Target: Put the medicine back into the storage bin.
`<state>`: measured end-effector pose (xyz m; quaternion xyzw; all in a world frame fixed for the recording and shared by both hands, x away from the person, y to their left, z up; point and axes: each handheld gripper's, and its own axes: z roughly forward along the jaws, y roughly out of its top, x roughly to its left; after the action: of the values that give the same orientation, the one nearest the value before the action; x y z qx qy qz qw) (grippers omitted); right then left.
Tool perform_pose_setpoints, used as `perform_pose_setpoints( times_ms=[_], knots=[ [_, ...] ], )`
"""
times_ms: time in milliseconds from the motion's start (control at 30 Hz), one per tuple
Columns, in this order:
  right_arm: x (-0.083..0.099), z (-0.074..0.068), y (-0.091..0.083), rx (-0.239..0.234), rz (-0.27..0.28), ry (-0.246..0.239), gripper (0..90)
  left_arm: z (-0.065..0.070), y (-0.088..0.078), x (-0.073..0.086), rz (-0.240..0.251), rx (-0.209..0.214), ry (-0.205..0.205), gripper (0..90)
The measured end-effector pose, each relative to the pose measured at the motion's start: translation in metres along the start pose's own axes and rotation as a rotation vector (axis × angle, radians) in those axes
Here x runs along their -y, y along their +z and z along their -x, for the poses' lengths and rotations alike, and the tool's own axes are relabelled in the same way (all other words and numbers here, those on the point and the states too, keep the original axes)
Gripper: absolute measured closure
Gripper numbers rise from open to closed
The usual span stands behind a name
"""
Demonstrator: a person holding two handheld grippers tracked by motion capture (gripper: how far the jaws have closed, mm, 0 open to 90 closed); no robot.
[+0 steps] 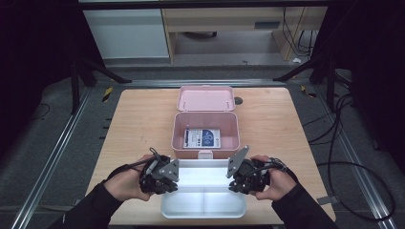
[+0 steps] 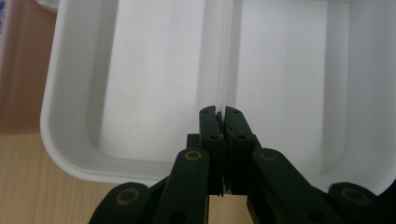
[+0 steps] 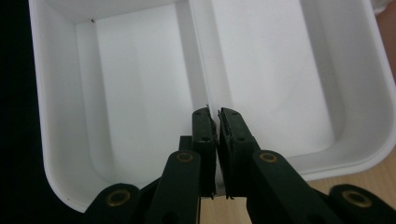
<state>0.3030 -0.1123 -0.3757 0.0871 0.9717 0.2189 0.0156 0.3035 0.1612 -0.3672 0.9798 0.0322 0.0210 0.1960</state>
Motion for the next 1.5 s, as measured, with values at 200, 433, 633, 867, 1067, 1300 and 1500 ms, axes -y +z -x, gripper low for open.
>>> perform_pose_setpoints(
  times_ms=[200,433,633,867,1067,1300,1500],
  knots=[
    [-0.010,0.013,-0.018,0.033,0.012,-0.009,85.7,-0.019,-0.018,-0.007,0.022,-0.024,0.004,87.4],
    [-0.018,0.033,-0.031,0.049,0.021,-0.013,85.6,-0.040,-0.031,-0.016,0.014,-0.037,0.030,87.8],
    [-0.024,0.050,-0.040,0.072,0.039,-0.017,85.7,-0.061,-0.039,-0.020,0.032,-0.045,0.028,87.4],
    [-0.030,0.076,-0.045,0.090,0.038,-0.026,85.7,-0.087,-0.040,-0.022,0.053,-0.052,0.021,87.5],
    [-0.033,0.096,-0.044,0.083,0.030,-0.032,85.9,-0.109,-0.038,-0.023,0.063,-0.040,0.019,87.4],
    [-0.037,0.119,-0.045,0.097,0.036,-0.046,86.2,-0.134,-0.041,-0.028,0.053,-0.046,0.020,87.3],
    [-0.039,0.140,-0.040,0.100,0.046,-0.043,86.6,-0.159,-0.036,-0.027,0.050,-0.044,0.006,86.7]
  ],
)
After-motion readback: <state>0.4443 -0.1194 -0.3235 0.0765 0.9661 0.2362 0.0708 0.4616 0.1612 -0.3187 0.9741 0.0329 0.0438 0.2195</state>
